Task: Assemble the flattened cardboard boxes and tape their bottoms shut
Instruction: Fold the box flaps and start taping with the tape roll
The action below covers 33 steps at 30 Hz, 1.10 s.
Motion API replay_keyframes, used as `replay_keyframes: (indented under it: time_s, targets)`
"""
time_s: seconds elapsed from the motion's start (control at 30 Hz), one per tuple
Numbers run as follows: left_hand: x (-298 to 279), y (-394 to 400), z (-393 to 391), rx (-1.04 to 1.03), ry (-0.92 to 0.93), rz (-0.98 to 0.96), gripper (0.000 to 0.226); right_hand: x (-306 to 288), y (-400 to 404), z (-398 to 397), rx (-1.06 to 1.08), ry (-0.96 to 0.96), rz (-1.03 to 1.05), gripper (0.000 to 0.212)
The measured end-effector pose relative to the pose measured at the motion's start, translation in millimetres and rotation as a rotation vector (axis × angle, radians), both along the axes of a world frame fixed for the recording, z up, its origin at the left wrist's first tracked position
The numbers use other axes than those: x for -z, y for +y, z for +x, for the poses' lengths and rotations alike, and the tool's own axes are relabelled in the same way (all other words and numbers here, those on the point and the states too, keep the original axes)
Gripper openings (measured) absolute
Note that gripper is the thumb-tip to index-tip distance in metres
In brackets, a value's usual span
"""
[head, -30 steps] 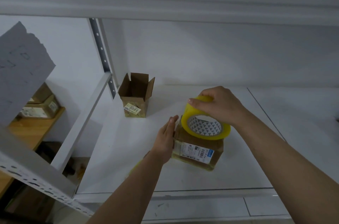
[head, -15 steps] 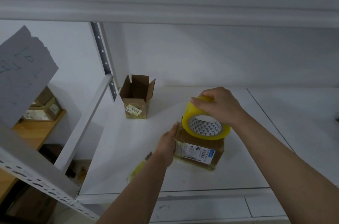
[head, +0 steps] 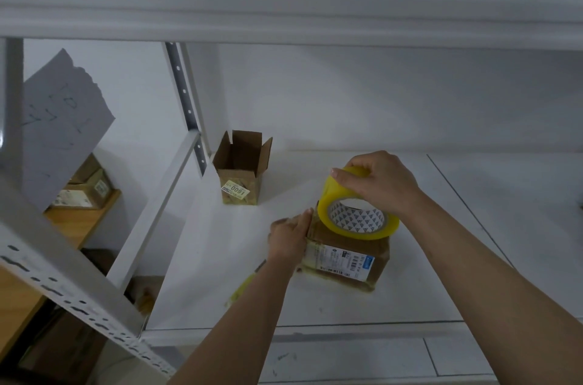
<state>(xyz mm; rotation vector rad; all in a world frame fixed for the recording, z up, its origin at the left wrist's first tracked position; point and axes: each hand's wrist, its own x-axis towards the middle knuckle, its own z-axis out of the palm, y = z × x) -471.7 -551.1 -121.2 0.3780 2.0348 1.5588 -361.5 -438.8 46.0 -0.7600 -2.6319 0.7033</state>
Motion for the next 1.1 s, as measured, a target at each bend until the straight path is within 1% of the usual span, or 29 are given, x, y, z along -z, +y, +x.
replay_keyframes:
  time_s: [0.07,0.13,0.2,0.23,0.33,0.4,0.5,0.6,0.67,0.7,0.77,0.8,0.83,0.87,0.9,0.93,0.97,1.0,1.07,1.1]
  targets:
    - [-11.3,-4.1,1.4,0.023,-0.03,-0.075,0.066,-0.3,-0.2,0.9,0.004,0.003,0.0,0.037]
    - [-29.2,-14.7,10.2,-0.001,-0.142,-0.088,0.06,-0.6,-0.1,2.4,-0.001,0.015,-0.013,0.038]
    - [-24.5,-16.6,14.0,-0.039,-0.286,-0.053,0.052,-0.7,-1.9,3.5,-0.01,0.012,-0.011,0.038]
    - [-22.5,-15.6,15.1,-0.03,-0.33,-0.02,0.05,-1.0,-2.8,3.2,-0.013,0.007,-0.001,0.039]
    - [-19.5,-13.0,16.6,-0.006,-0.36,0.034,0.056,-1.7,-4.3,2.7,-0.016,0.005,0.008,0.039]
    - [-20.2,-10.7,14.9,-0.005,-0.347,0.039,0.051,-1.7,-4.1,3.2,-0.015,0.007,0.002,0.038]
    - [-19.8,-6.9,14.6,-0.007,-0.276,0.026,0.04,-1.3,-4.2,2.6,-0.002,0.001,0.01,0.038]
    - [-21.0,-7.7,16.1,0.034,-0.244,-0.036,0.031,-1.6,-4.9,2.7,0.004,0.01,0.001,0.039]
    - [-20.2,-9.1,12.8,0.097,-0.156,-0.09,0.023,-1.6,-5.7,3.1,0.0,0.004,0.001,0.038]
    - [-20.1,-10.9,9.1,0.139,-0.046,-0.137,0.021,-1.6,-5.6,3.2,-0.004,-0.001,0.007,0.038]
    - [-24.9,-16.0,-1.8,0.187,0.178,-0.174,0.033,-2.0,-5.1,2.7,-0.011,-0.021,0.023,0.038]
    - [-30.8,-19.8,-8.7,0.198,0.222,-0.116,0.039,-2.5,-4.8,2.4,-0.015,-0.029,0.028,0.039]
    - [-38.2,-24.5,-14.8,0.223,0.211,-0.026,0.041,-2.9,-4.3,2.1,-0.02,-0.036,0.03,0.04]
    - [-46.6,-29.0,-19.6,0.308,0.181,0.06,0.038,-3.3,-4.2,1.9,-0.025,-0.041,0.033,0.04]
    - [-54.5,-31.3,-23.9,0.42,0.165,0.118,0.041,-3.4,-4.2,1.6,-0.031,-0.045,0.036,0.04]
    - [-59.5,-32.4,-27.2,0.531,0.187,0.126,0.054,-3.4,-4.1,1.5,-0.037,-0.049,0.039,0.039]
    - [-61.4,-32.0,-29.3,0.592,0.217,0.096,0.068,-3.4,-3.9,1.6,-0.043,-0.053,0.043,0.039]
    - [-64.6,-31.6,-30.1,0.619,0.233,0.063,0.077,-3.6,-3.6,2.0,-0.047,-0.056,0.042,0.039]
    - [-66.5,-30.9,-31.1,0.655,0.228,0.023,0.085,-3.8,-2.9,3.3,-0.051,-0.059,0.026,0.038]
    - [-66.5,-30.9,-30.2,0.708,0.22,0.009,0.087,-3.7,-2.3,3.8,-0.053,-0.061,0.012,0.036]
